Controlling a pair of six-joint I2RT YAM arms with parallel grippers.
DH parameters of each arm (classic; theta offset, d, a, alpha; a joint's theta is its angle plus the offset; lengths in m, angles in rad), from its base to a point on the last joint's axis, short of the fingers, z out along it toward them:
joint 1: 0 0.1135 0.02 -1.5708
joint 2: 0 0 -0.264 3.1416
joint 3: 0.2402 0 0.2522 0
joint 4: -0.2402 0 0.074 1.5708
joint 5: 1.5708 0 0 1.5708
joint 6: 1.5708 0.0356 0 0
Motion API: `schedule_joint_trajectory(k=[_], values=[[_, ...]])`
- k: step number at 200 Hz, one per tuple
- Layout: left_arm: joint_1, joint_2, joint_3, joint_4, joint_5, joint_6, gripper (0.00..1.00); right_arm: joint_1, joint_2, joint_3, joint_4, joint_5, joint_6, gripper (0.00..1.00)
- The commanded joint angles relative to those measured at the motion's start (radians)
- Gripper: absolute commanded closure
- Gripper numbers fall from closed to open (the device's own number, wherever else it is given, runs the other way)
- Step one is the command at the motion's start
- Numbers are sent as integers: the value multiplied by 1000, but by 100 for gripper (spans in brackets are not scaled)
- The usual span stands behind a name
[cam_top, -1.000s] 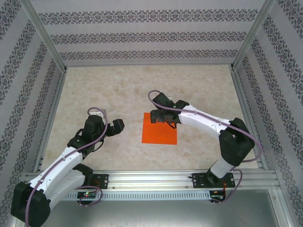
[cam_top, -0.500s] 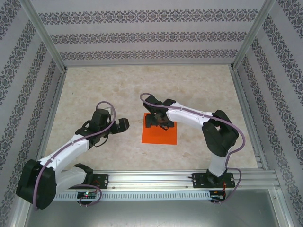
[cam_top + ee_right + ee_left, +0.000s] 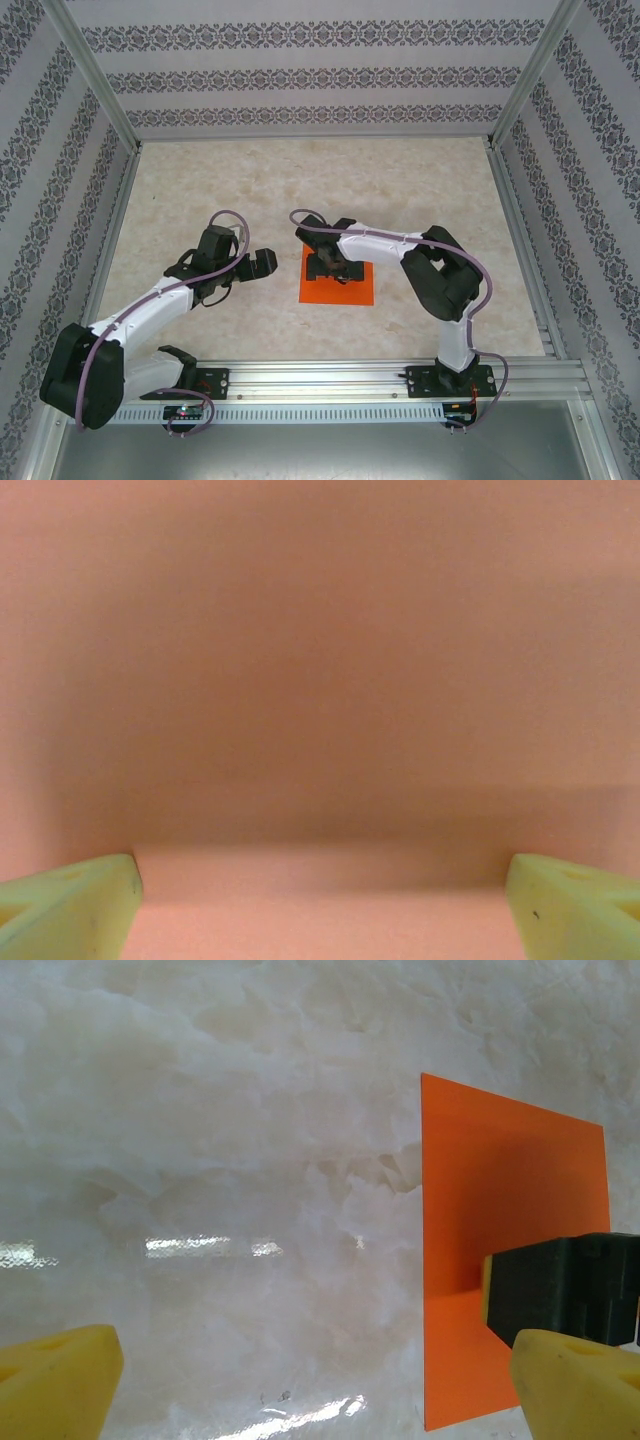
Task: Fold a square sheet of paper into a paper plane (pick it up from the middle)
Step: Fold the square sheet of paper in half at the center of the table.
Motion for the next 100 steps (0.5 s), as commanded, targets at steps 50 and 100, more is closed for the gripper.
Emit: schedule_joint_trajectory(k=[50,100], values=[[10,26,48,-1,6,40,0,26,74,-25,26,-7,-359,6],[10,50,57,7,4,36,0,16,38,26,-22,27,-448,6]])
